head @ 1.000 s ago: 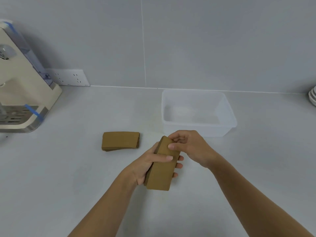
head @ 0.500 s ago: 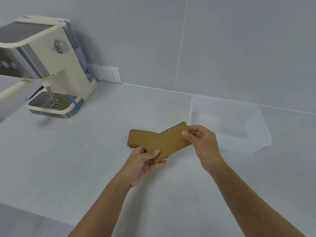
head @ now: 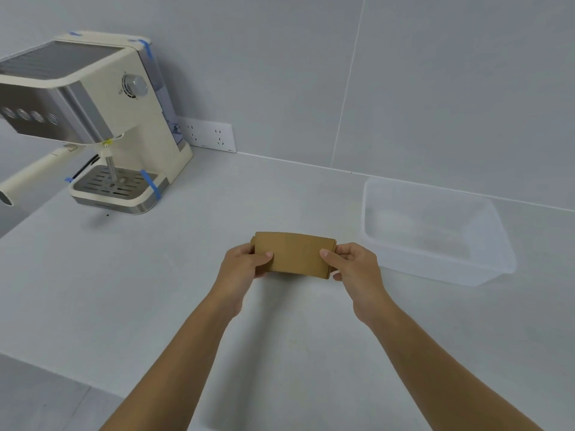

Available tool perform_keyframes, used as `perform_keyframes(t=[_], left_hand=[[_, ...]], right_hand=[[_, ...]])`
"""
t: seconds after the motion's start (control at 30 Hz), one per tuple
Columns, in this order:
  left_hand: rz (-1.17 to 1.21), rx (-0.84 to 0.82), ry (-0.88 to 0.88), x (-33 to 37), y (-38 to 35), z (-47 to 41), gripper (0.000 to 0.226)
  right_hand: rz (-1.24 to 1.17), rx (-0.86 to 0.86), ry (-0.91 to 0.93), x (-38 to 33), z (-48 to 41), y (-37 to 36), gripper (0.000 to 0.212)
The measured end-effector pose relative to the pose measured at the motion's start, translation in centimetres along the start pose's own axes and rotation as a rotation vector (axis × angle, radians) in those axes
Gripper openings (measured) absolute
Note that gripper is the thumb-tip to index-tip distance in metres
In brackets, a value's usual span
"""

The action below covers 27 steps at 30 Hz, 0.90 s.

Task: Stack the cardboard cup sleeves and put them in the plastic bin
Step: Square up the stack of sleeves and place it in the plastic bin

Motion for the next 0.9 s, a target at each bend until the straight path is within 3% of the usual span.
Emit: perform_keyframes(t=[0.3, 0.9], left_hand=[[-0.276, 0.151, 0.030, 3.2, 0.8, -3.5, 0.004], [-0.412, 0.183, 0.147, 1.0, 1.1, -7.1, 0.016]], right_hand=[[0.051, -0.020, -0.103, 0.0, -2.5, -1.7, 0.018], [0.198, -0.082, -0.219, 2.8, -5.2, -2.8, 0.023]])
Point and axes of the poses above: each hand's wrist, its own z-axis away from the middle knuckle, its own y-axis out of the back of the hand, x = y × z, the point moved 1 cm from there along -z, towards the middle knuckle, and after that the axes turned 7 degrees about y, right-handed, at the moved point
